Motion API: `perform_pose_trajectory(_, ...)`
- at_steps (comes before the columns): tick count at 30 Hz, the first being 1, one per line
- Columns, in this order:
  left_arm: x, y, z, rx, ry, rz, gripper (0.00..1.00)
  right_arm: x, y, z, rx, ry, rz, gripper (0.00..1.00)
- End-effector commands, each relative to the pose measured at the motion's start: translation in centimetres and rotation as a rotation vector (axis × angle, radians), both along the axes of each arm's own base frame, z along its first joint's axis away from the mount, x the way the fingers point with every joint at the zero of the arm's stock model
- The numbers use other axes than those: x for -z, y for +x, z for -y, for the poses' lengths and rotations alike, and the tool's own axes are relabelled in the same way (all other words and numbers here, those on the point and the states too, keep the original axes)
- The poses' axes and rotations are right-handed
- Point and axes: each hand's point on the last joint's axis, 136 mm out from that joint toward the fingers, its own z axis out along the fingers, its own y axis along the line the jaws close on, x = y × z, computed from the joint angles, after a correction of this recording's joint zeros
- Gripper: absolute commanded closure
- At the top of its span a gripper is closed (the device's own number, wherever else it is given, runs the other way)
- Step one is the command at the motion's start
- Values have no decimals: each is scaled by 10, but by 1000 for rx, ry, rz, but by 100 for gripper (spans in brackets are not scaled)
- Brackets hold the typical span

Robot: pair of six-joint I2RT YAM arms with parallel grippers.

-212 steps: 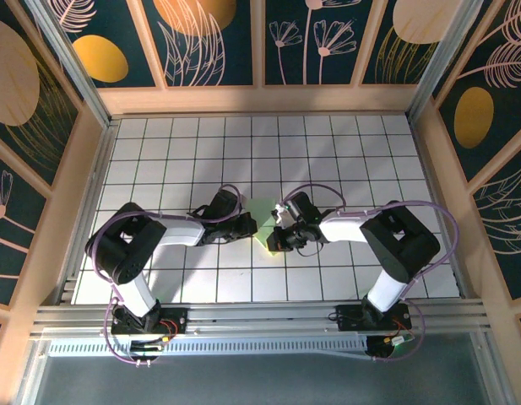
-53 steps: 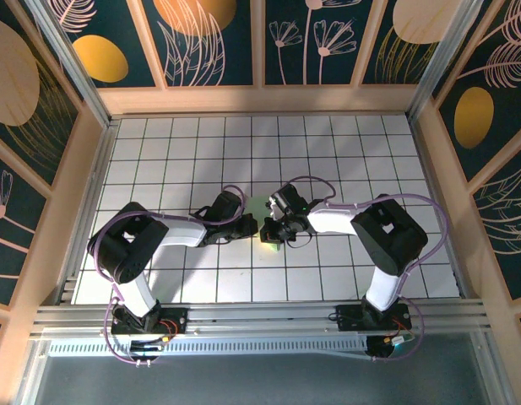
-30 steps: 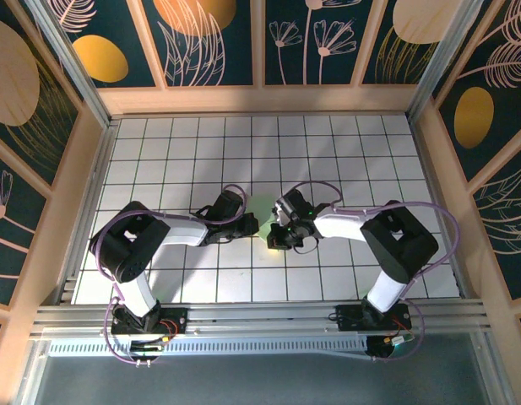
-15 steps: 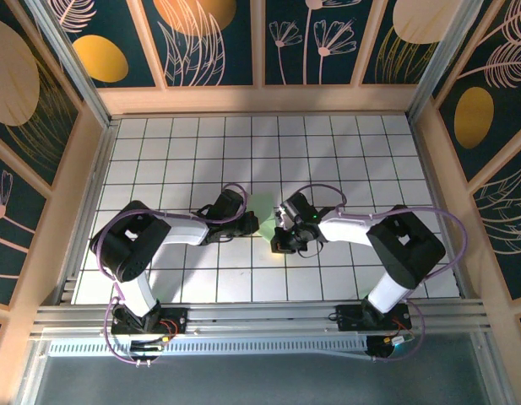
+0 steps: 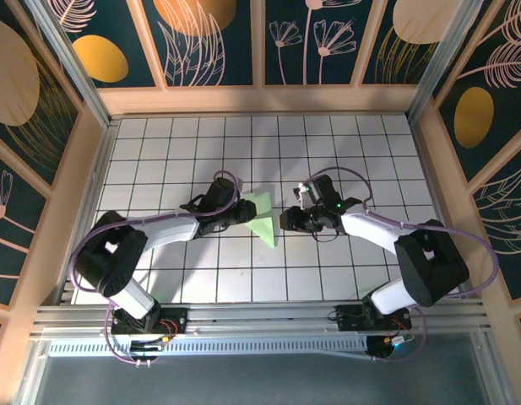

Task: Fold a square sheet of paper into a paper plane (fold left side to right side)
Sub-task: Third fold the triangle at the center of the table, then fourth fold the wing at the center of the table.

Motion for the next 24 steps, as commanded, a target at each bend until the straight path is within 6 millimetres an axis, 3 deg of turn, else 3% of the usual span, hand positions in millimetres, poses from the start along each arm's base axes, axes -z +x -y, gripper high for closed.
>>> perform_pose_trajectory(1,-14,9,-22,-105,-22,44,66,-10,17,-7,-71,2,141,48)
perform_pose_trajectory(7,-19,11,-53,-277,-86,89,53,3,27,-29,-178,39,187,43)
perform_pose_trajectory(13,-12,7,-59,-321,-128,73,48,22,27,-51,-243,53,177,46)
perform_pose_trajectory(17,-6,6,-59,-330,-134,52,47,20,28,-55,-240,80,187,50)
perform_pose_trajectory(21,-4,6,-59,-337,-144,48,47,15,27,-55,-246,87,199,61)
perform_pose_trajectory(24,-4,7,-58,-341,-154,45,46,11,25,-56,-255,96,204,85)
